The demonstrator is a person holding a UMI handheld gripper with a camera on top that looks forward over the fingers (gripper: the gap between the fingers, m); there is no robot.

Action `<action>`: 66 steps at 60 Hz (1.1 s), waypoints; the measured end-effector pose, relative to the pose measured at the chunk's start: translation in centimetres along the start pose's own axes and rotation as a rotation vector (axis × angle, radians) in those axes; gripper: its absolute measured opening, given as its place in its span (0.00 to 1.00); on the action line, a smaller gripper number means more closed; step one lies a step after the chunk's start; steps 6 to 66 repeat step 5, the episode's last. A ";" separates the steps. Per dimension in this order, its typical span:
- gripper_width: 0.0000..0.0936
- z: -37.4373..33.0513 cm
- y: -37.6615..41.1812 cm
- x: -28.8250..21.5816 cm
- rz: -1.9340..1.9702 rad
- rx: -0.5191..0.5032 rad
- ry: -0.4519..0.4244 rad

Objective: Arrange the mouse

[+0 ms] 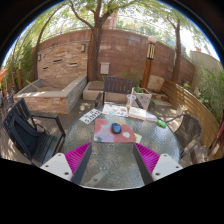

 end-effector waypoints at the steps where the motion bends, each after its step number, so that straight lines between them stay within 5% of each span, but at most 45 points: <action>1: 0.91 -0.1 0.0 -0.1 -0.002 0.002 -0.003; 66: 0.91 0.0 -0.1 -0.4 -0.006 0.010 -0.015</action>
Point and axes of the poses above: the point between the fingertips, and its own axes, seen from behind it with the camera up: y to the left, x down, z forward, the way the camera looks, the point moved 8 cm from there along -z, backward, against the way the camera looks, and after that the axes turned 14 degrees about x, right-handed, at the moved point
